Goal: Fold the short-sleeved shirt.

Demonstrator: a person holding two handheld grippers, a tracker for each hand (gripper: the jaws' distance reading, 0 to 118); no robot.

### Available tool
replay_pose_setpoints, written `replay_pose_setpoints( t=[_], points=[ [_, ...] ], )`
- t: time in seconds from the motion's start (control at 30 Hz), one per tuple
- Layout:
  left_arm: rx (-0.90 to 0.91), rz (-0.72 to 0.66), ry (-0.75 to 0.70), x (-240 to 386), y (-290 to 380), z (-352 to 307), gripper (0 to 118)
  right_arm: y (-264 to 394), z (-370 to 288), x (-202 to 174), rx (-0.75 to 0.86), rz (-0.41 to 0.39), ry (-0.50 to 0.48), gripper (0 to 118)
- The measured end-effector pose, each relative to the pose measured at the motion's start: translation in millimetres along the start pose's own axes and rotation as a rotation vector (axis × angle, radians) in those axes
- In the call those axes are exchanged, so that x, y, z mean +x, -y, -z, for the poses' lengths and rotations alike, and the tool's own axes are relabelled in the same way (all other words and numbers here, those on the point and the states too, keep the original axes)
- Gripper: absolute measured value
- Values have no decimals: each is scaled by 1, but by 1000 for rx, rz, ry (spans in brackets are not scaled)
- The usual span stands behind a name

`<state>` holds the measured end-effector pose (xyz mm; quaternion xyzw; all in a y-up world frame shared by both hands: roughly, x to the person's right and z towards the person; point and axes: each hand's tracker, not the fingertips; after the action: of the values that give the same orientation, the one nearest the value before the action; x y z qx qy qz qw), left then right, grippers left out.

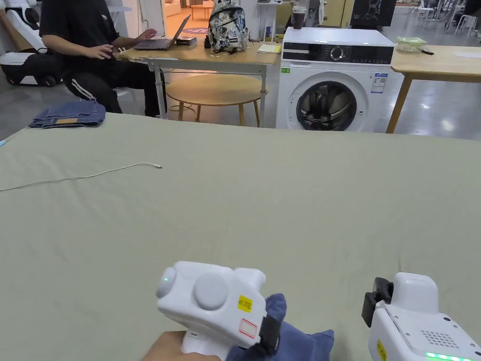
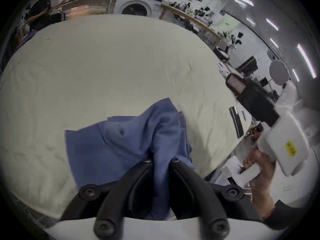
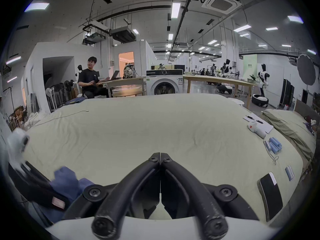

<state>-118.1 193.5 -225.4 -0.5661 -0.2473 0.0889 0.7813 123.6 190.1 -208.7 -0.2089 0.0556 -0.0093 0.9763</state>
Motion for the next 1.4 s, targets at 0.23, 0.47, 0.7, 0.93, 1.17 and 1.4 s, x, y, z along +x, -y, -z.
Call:
replay_pose_setpoints(
  t=[0.23,0.47,0.7,0.93,1.17,1.4],
  points=[
    [-24,-22,-53,10,0,42,14,4,0,9,-15,3,20,0],
    [71,-48,118,10,2,5,46,5,-2,11,-19,-1,24,0],
    [125,-117,146,-20,-6,19,8,5,-4,12,-18,3,24,0],
    [14,-246,310,-39,12,82,6,7,-5,15,-23,1,31,0],
    [32,-239,314,-42,17,107,0,7,-5,16,-17,13,33,0],
    [192,-143,265,-34,12,50,0,-2,-4,7,23,4,29,0]
  ],
)
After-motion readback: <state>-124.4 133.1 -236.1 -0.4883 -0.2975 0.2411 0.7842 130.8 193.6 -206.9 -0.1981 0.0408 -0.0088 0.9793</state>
